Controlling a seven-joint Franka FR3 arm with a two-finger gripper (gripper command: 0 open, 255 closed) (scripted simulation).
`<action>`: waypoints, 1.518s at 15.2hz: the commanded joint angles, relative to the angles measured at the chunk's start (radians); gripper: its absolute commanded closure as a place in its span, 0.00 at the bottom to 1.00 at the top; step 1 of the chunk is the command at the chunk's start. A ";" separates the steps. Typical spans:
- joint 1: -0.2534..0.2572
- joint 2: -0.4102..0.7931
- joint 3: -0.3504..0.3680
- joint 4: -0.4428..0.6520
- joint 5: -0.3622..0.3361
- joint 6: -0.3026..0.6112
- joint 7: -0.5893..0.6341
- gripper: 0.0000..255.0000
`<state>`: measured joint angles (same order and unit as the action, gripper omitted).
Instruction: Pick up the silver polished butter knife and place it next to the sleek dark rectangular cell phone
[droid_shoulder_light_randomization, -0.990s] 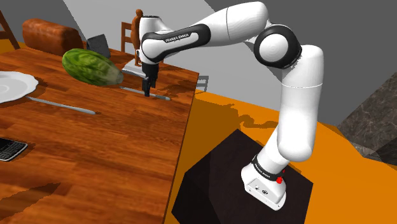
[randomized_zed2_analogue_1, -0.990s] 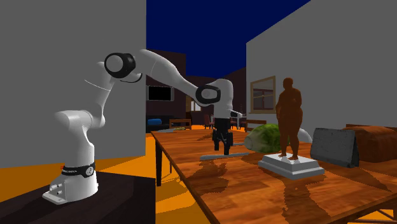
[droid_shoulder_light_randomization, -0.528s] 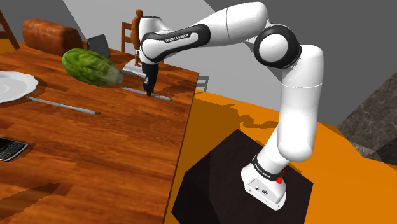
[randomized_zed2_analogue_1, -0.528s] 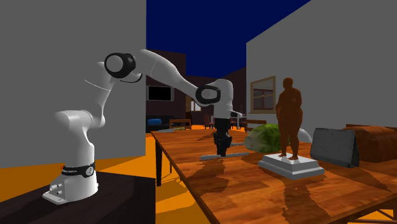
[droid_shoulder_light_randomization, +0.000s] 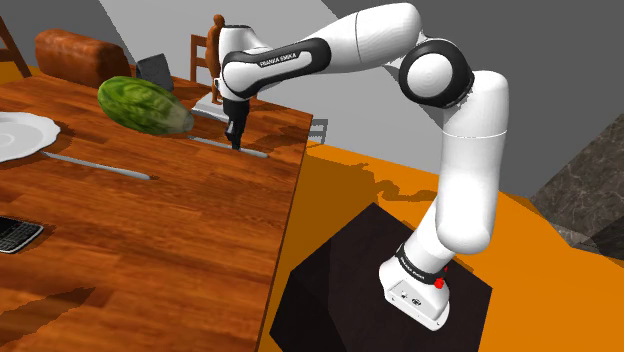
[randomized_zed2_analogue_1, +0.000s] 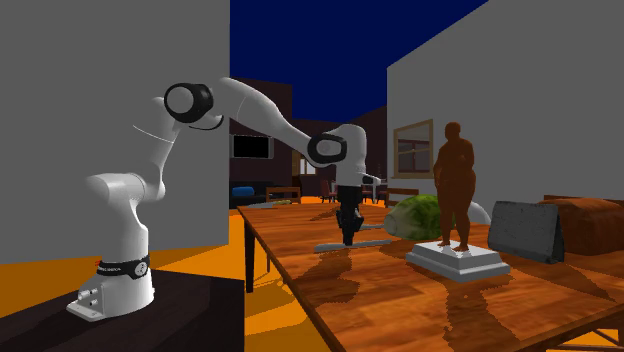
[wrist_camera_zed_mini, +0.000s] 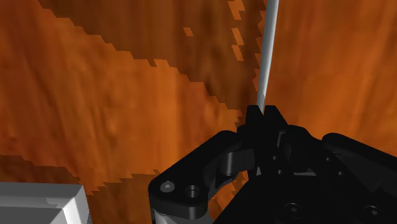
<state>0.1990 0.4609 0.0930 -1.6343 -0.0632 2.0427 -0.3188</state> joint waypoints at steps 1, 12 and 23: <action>0.000 -0.005 0.000 0.006 0.001 -0.011 -0.001 1.00; -0.001 -0.052 0.003 0.086 0.007 -0.138 -0.006 1.00; 0.054 -0.104 0.031 0.104 0.008 -0.210 0.072 1.00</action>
<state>0.2379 0.3621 0.1166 -1.5308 -0.0549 1.8394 -0.2692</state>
